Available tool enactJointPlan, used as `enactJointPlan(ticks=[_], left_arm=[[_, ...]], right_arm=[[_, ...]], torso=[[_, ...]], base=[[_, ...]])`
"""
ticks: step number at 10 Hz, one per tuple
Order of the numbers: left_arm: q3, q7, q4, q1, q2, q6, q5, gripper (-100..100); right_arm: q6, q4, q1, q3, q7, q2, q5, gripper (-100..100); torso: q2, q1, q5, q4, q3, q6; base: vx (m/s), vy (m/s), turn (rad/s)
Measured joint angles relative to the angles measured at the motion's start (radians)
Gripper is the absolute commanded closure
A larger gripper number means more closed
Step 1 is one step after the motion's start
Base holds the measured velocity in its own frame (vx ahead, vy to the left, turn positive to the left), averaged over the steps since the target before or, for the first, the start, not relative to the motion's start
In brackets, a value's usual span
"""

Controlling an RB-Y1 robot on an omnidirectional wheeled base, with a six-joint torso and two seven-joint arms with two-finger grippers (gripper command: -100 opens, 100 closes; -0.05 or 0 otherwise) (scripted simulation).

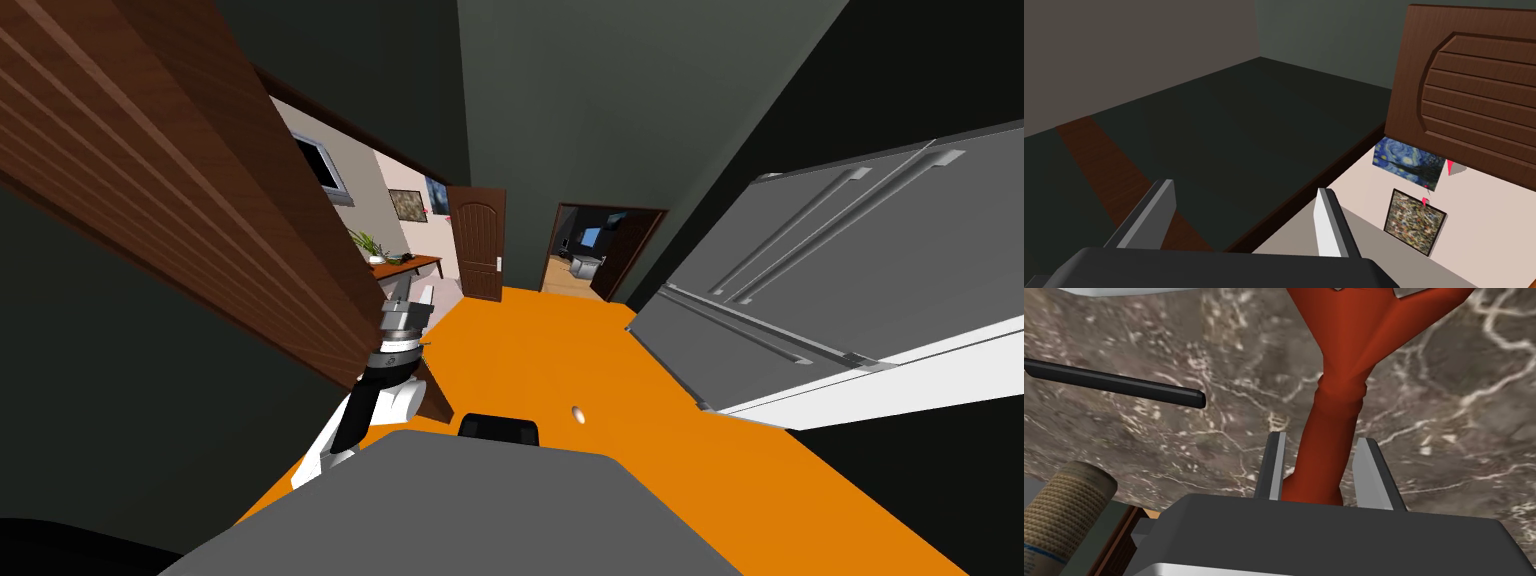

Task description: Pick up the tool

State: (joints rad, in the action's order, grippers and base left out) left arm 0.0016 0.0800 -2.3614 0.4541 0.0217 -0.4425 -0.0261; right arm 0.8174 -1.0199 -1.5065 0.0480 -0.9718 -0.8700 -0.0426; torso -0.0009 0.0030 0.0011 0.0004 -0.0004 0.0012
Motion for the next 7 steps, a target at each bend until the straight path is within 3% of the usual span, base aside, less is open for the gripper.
enactJointPlan(ticks=[6,7], left_arm=[[0.0,0.0,0.0,0.0,0.0,0.0,0.0,0],[0.0,0.0,0.0,0.0,0.0,0.0,0.0,0]], right_arm=[[-0.049,-0.111,-0.077,-0.034,0.037,-0.045,0.023,100],[-0.051,-0.113,-0.078,-0.035,0.039,-0.046,0.024,0]], torso=[[0.001,0.001,0.0,0.0,0.001,0.002],[0.0,0.0,0.0,0.0,0.0,0.002]], base=[[-0.041,0.02,0.015],[0.0,0.0,0.0]])
